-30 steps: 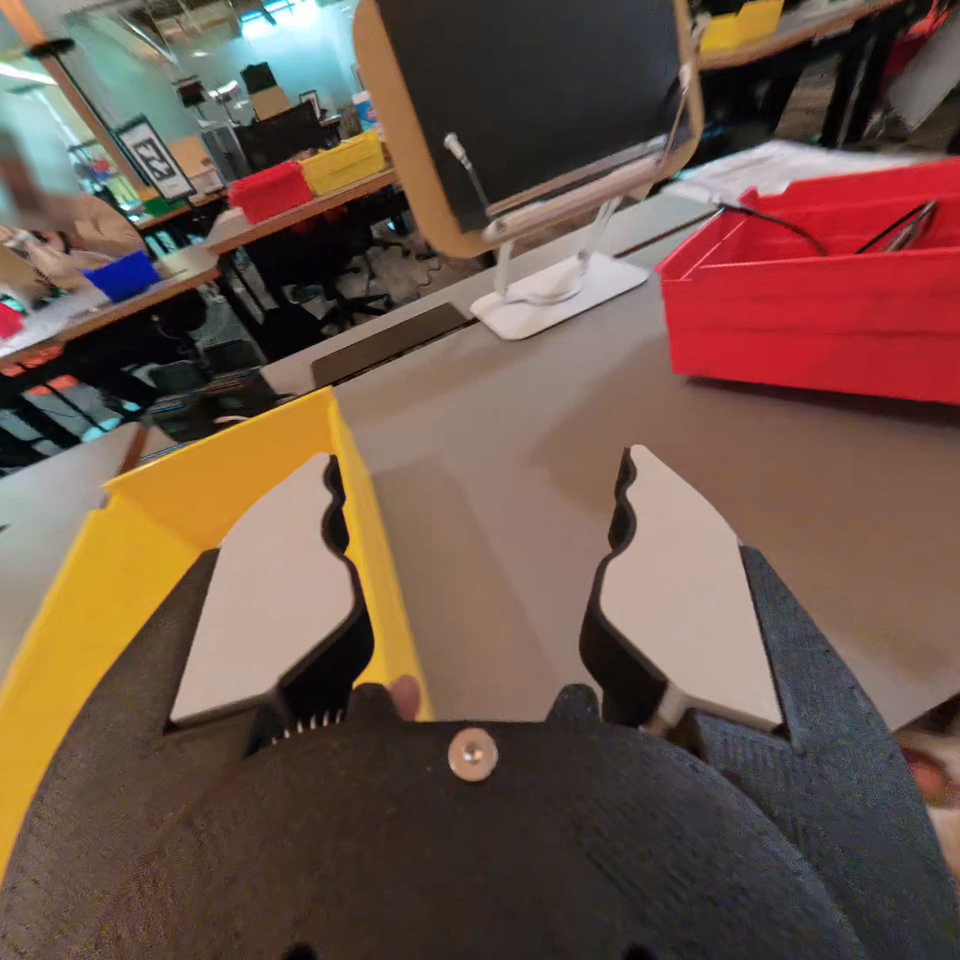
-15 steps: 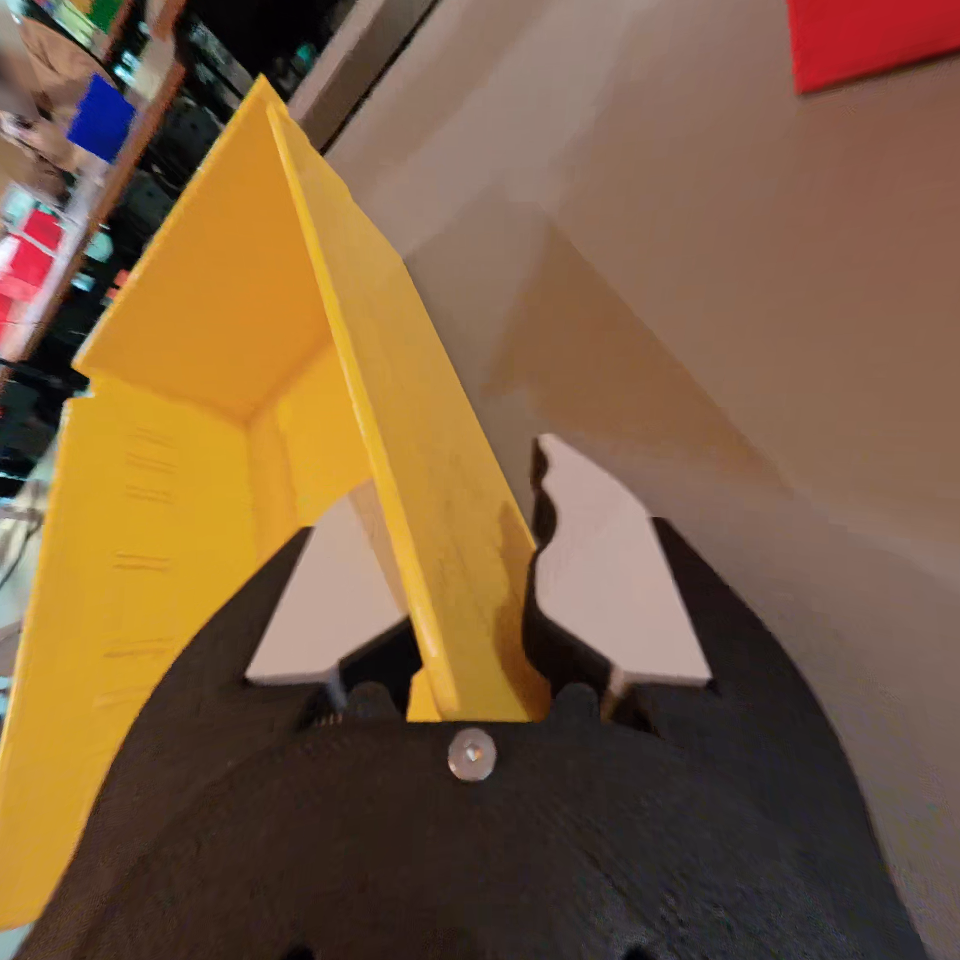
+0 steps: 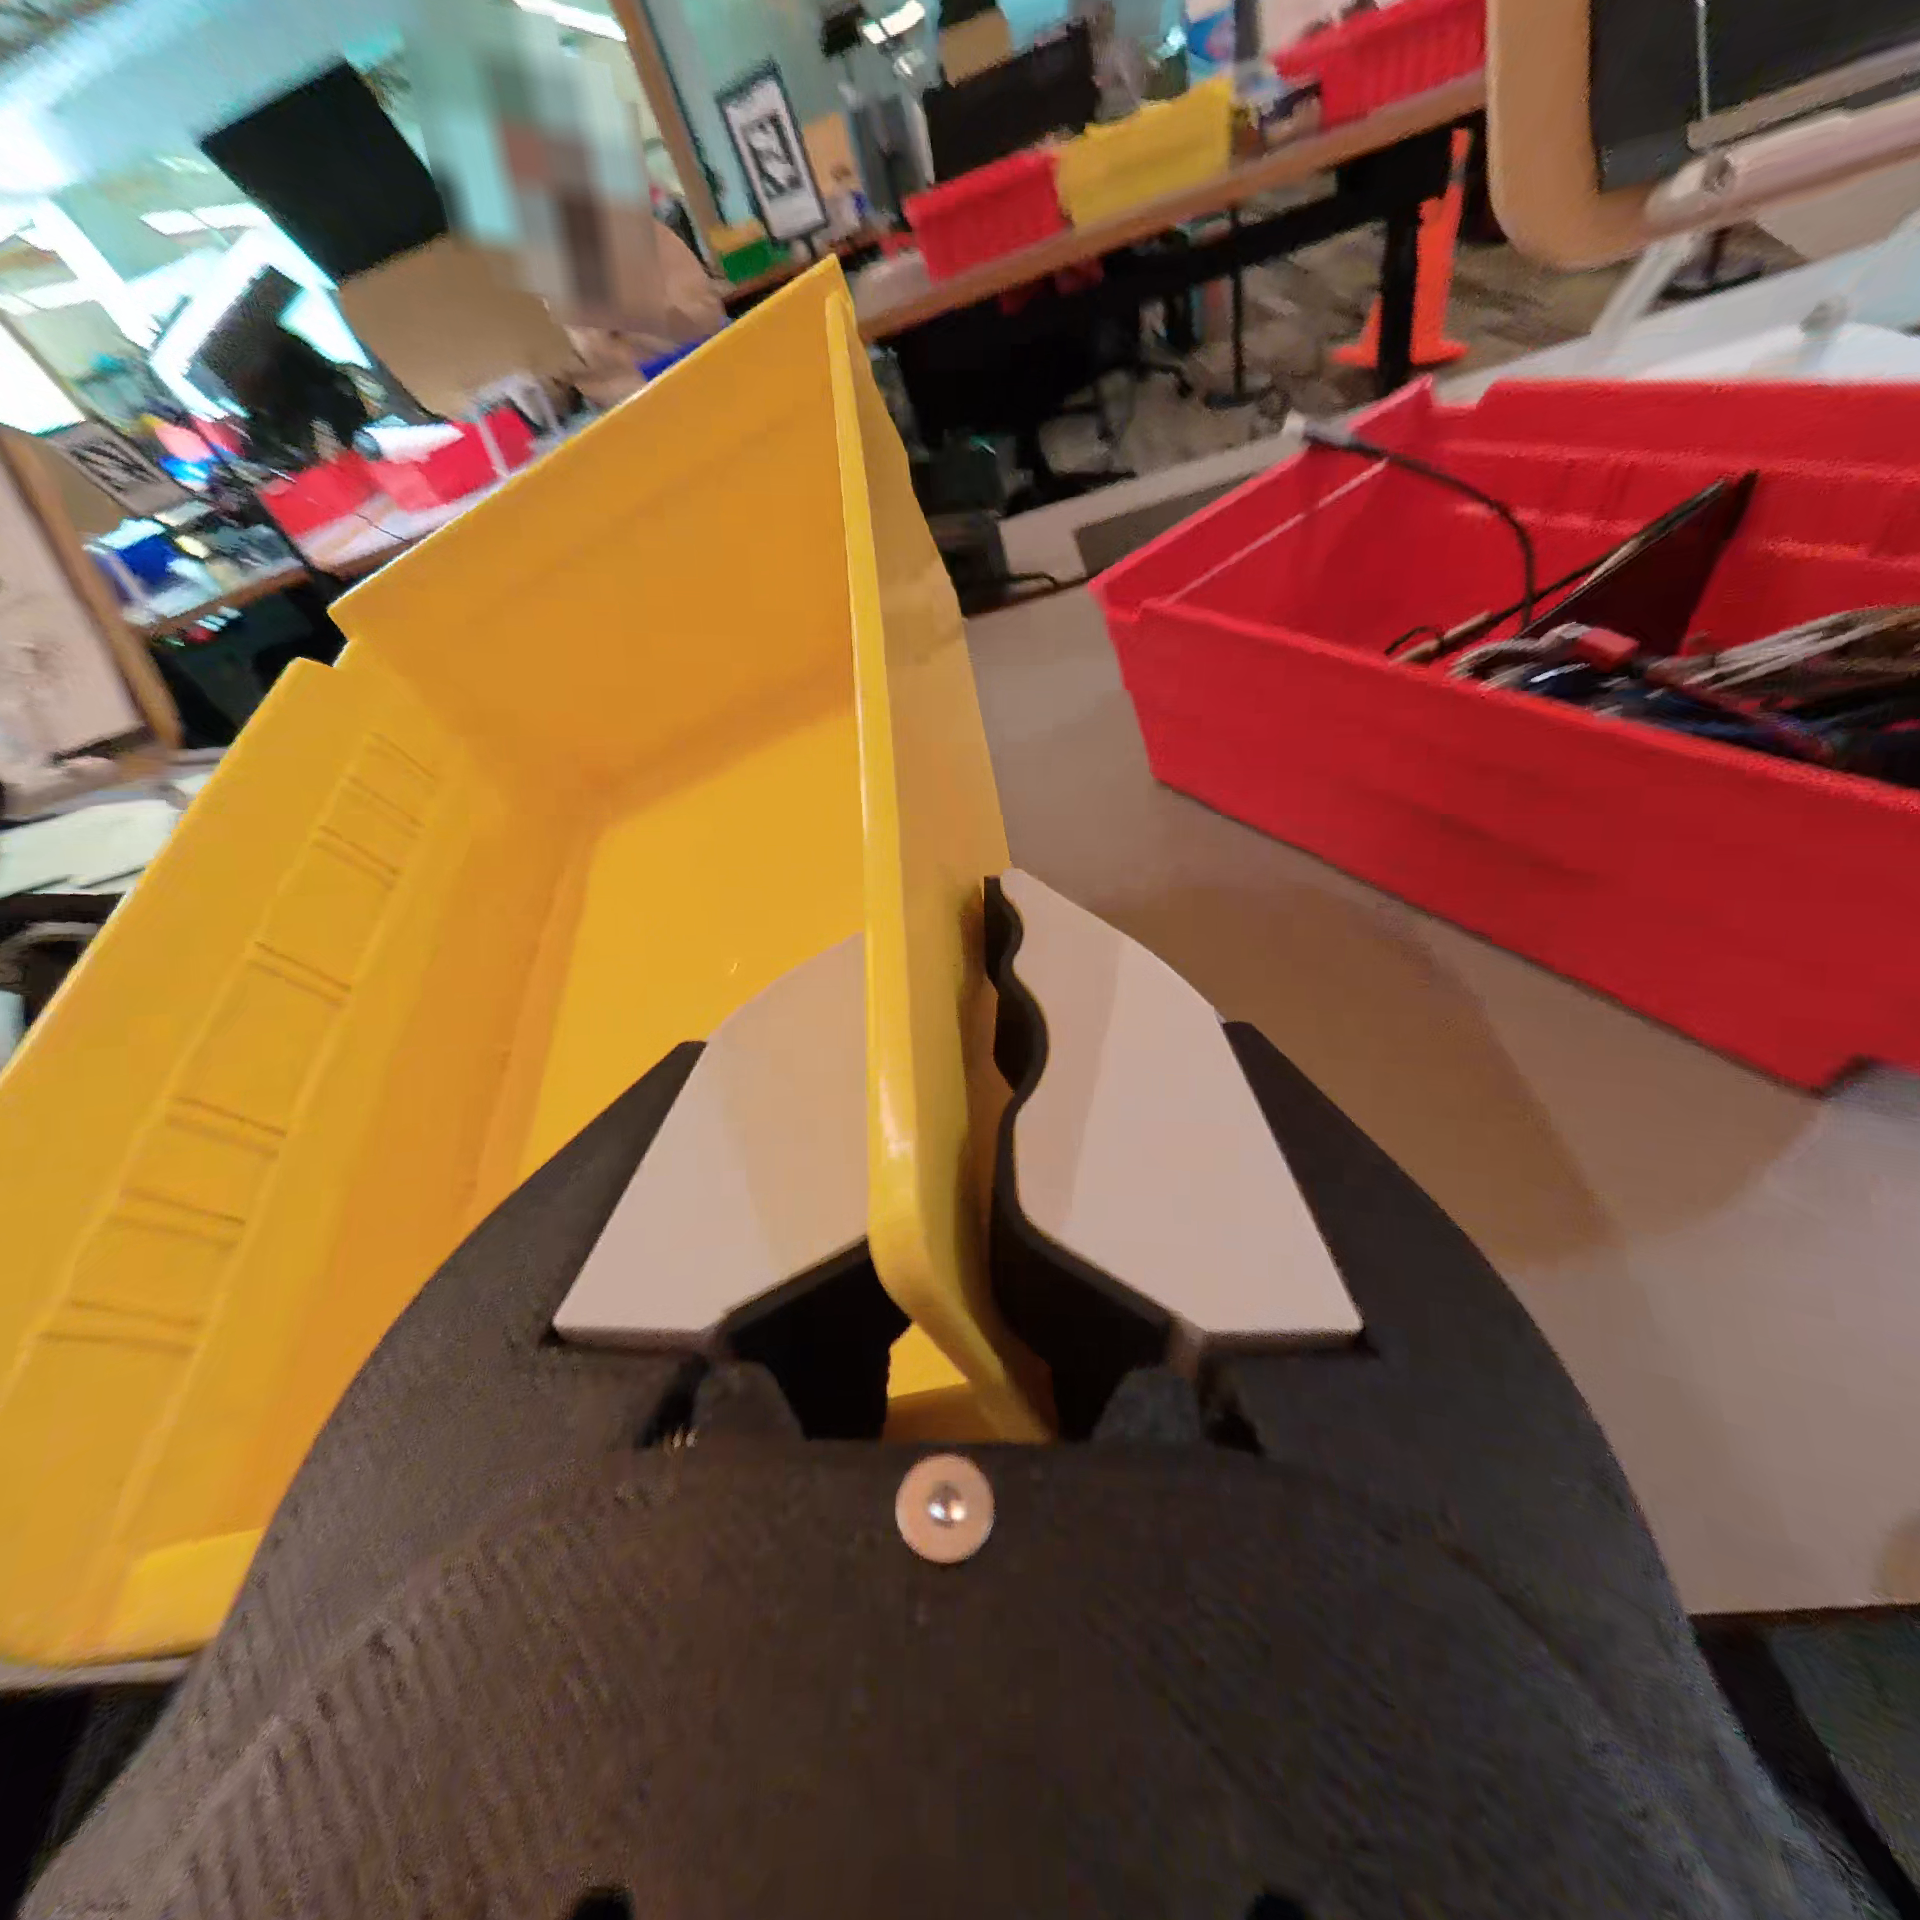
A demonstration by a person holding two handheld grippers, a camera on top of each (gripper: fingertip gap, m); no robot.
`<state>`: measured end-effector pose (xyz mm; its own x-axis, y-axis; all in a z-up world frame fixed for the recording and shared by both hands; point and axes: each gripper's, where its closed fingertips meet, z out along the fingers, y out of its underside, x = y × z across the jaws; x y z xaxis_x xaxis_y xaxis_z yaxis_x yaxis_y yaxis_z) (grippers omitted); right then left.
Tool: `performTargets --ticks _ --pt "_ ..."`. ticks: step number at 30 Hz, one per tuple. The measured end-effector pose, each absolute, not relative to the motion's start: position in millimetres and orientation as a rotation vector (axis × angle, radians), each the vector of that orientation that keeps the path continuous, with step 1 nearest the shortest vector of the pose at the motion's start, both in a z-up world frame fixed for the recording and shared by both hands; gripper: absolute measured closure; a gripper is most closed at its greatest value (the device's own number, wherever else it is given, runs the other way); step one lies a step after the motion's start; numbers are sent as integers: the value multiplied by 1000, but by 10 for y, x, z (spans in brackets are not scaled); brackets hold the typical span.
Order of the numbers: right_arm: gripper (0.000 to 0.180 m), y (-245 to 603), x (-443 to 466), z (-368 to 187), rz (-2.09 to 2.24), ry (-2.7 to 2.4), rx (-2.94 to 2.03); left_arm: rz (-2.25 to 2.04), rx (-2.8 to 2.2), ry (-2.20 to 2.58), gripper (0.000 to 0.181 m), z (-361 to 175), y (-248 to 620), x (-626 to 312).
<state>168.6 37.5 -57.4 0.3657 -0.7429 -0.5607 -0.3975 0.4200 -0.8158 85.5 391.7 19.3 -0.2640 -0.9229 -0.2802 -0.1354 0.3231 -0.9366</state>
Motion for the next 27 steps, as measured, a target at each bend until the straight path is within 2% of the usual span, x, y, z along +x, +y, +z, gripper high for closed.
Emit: performTargets --ticks 1,4,7,8,10,13,14,17,18,19,23,25,27 --pt "148 556 1755 -593 -352 1267 -1202 -1045 -962 1616 172 275 3989 794" --pt "156 1120 1933 -613 -431 1312 -1227 -1038 -958 1529 172 481 4150 642" --pt "149 1761 2012 -593 -374 1294 -1239 -1031 -962 1495 172 592 4220 530" --pt "141 1997 1993 -566 -339 1262 -1255 -1038 -963 1491 172 612 4225 500" --pt "106 2517 1823 -514 -270 1084 -1379 -1076 -963 1494 172 634 4218 446" --pt "84 2941 1366 -739 -206 846 -1756 -1165 -971 1503 172 665 4202 366" --pt "79 2909 1272 -832 -241 812 -1852 -1194 -972 1500 172 683 4192 337" --pt "85 2545 1085 -864 -393 724 -1920 -1244 -944 1501 172 749 4102 244" --pt "80 2392 996 -818 -402 676 -1911 -1248 -921 1511 172 776 4041 214" --pt "75 2207 924 -781 -413 654 -1905 -1248 -896 1525 172 806 3968 188" --pt "78 1213 820 -705 -527 757 -1909 -1304 -803 1582 172 1016 3538 111" --pt "85 633 792 -657 -610 861 -1887 -1351 -725 1631 172 1127 3228 76" --pt "108 38 743 -597 -691 992 -1832 -1399 -625 1701 173 1211 2849 31"
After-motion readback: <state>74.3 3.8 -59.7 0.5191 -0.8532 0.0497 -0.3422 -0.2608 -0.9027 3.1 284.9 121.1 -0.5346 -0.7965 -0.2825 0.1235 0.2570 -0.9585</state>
